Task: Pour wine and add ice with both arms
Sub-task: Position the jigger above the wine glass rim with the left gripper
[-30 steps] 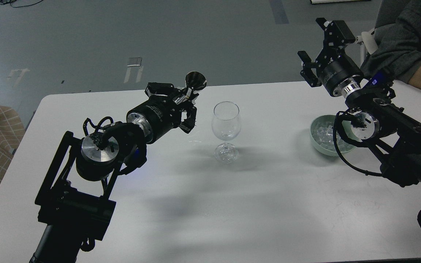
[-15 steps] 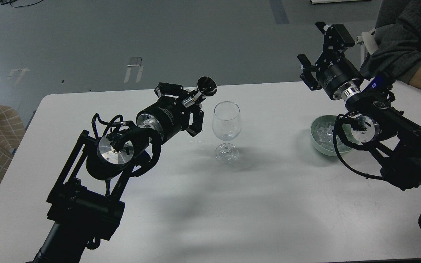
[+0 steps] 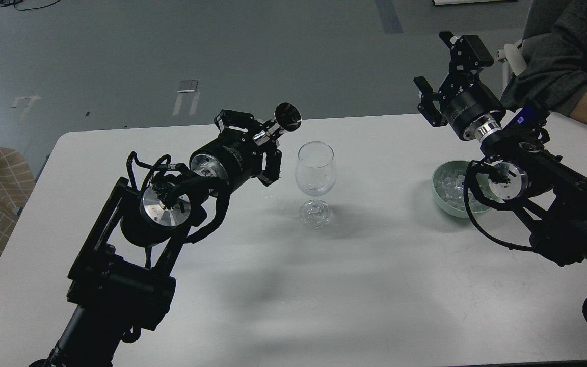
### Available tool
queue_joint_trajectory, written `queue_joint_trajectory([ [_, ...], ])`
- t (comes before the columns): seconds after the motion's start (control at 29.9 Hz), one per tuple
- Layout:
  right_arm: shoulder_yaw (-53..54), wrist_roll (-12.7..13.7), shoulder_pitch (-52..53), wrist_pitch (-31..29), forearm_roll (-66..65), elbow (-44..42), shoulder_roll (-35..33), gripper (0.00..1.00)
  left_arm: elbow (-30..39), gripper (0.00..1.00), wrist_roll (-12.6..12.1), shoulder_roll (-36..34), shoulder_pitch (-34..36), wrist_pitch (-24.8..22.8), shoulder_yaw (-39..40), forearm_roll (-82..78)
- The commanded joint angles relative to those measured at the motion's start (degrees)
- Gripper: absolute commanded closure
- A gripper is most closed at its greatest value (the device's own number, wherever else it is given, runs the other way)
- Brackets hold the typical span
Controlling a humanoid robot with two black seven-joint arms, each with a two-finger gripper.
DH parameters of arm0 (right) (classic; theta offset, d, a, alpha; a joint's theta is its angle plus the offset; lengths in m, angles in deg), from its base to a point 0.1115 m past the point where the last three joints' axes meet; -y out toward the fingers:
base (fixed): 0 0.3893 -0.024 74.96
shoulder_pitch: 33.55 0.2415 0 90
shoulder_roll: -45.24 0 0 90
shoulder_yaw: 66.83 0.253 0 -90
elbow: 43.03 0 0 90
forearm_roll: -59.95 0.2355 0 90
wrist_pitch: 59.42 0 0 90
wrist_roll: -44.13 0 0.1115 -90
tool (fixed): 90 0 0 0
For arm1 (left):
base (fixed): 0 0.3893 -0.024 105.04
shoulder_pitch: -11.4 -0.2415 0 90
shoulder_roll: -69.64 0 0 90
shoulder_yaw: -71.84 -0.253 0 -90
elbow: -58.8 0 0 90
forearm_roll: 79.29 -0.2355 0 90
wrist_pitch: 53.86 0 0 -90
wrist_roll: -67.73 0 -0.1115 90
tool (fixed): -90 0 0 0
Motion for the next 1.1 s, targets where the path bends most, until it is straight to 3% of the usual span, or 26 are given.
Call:
queue_joint_trajectory([
  [0.0,0.00,0.00,-0.05,0.00,0.00,0.00,0.00,0.00,-0.23,0.96,0.00,0.01,0.63,0.00,-2.41,-1.34],
  [1.07,0.00,-0.09,-0.40,0.00,0.00,0.00,0.09,0.00,-0.66,0.96,0.00,0.01,1.95,0.00,-6.72,-14.17],
])
